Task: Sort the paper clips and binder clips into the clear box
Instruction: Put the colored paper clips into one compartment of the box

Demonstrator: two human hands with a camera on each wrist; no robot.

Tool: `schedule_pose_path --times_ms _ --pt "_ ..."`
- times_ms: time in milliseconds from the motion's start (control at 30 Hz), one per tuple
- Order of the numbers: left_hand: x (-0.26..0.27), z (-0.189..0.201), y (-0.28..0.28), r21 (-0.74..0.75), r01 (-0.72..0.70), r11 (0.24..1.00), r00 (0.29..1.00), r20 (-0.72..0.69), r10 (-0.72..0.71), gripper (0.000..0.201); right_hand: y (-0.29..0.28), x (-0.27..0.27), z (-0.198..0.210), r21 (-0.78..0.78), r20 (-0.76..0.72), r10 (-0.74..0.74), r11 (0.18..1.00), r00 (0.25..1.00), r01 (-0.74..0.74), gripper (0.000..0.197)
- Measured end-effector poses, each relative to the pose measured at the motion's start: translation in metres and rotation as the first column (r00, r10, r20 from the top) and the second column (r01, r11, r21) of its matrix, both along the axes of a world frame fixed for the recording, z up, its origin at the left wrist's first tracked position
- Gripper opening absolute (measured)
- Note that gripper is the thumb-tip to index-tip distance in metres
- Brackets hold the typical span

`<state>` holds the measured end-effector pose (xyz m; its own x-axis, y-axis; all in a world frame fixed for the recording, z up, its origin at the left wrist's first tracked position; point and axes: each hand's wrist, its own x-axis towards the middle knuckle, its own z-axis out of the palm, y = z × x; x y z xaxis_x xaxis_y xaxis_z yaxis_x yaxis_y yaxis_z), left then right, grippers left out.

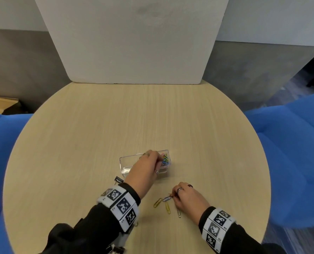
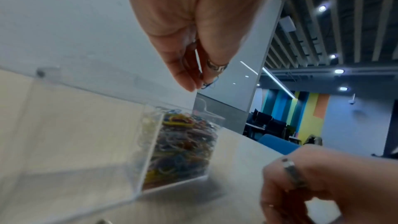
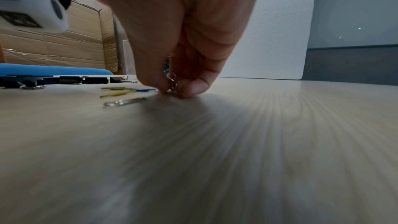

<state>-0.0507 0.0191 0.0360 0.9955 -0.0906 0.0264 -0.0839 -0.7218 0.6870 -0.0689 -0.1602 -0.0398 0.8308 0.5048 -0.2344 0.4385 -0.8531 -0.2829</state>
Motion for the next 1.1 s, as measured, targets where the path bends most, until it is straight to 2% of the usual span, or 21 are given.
schedule_pose_path --times_ms 133,200,267,367,500,567,700,800,867,900,933,1000,1100 --pt "0.015 -0.003 0.007 0.158 -0.033 0.987 0.999 -0.033 0.038 0.023 0.002 0.004 -0.001 -0.021 0.017 -0.015 1.000 1.000 0.016 0.036" --pt "0.015 -0.004 0.010 0.194 -0.035 0.980 0.997 -0.064 0.049 0.028 0.001 0.005 0.003 0.004 0.056 -0.007 1.000 0.998 0.007 0.028" --pt "0.013 -0.005 0.012 0.161 -0.051 0.986 0.996 -0.064 0.062 0.030 0.001 0.010 0.011 0.091 0.034 -0.042 0.995 0.999 0.039 0.014" --pt "0.005 -0.006 0.016 0.089 -0.094 0.992 0.996 0.002 0.094 0.028 0.005 0.024 0.034 0.160 0.017 -0.061 0.985 0.998 0.057 0.018" --pt "-0.006 -0.008 0.023 0.040 -0.138 0.990 0.988 0.071 0.135 0.022 0.021 0.045 0.063 0.338 0.213 -0.088 0.941 0.973 0.011 0.013" --pt "-0.008 -0.010 0.025 0.050 -0.136 0.989 0.989 0.062 0.133 0.021 0.030 0.053 0.066 0.366 0.247 -0.076 0.930 0.966 -0.021 0.014" --pt "-0.009 -0.010 0.027 0.047 -0.134 0.990 0.989 0.064 0.131 0.021 0.038 0.060 0.066 0.326 0.301 -0.031 0.942 0.953 -0.072 0.019" --pt "-0.017 -0.010 0.028 0.026 -0.068 0.997 0.992 0.113 0.065 0.019 0.031 0.057 0.063 0.430 0.300 -0.080 0.901 0.951 -0.059 0.019" --pt "-0.025 -0.011 0.027 0.040 0.050 0.998 0.992 0.110 -0.054 0.021 0.021 0.052 0.061 0.467 0.191 -0.097 0.884 0.977 -0.003 0.015" --pt "-0.029 -0.011 0.026 0.060 0.126 0.990 0.990 0.062 -0.130 0.024 0.016 0.048 0.059 0.444 0.077 -0.080 0.895 0.994 0.038 0.013" --pt "-0.034 -0.013 0.023 0.093 0.197 0.976 0.980 -0.011 -0.197 0.026 0.011 0.044 0.057 0.387 -0.069 -0.057 0.919 0.996 0.079 0.010" --pt "-0.040 -0.021 0.019 0.182 0.307 0.934 0.943 -0.193 -0.272 0.033 0.002 0.034 0.050 0.211 -0.295 -0.050 0.971 0.954 0.116 0.019" --pt "-0.047 -0.037 0.010 0.245 0.377 0.893 0.872 -0.420 -0.252 0.049 -0.009 0.018 0.037 0.024 -0.387 -0.110 0.991 0.915 0.129 0.032"
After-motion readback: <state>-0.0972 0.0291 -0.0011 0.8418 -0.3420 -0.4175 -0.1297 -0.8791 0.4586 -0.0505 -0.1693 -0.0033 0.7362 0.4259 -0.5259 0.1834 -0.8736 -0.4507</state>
